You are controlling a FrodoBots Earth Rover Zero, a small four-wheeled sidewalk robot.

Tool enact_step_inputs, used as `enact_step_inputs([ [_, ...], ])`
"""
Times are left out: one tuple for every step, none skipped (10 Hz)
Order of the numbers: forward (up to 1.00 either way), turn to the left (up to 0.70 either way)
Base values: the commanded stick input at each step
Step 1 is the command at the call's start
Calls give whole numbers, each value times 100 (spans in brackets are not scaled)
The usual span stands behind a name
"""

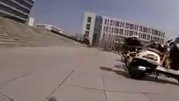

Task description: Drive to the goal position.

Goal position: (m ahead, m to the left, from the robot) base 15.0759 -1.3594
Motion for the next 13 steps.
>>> enact_step_inputs([
  [100,0],
  [100,0],
  [100,0],
  [100,0],
  [100,0],
  [100,0],
  [100,0],
  [100,0],
  [100,0],
  [100,0],
  [100,0],
  [100,0],
  [100,0],
])
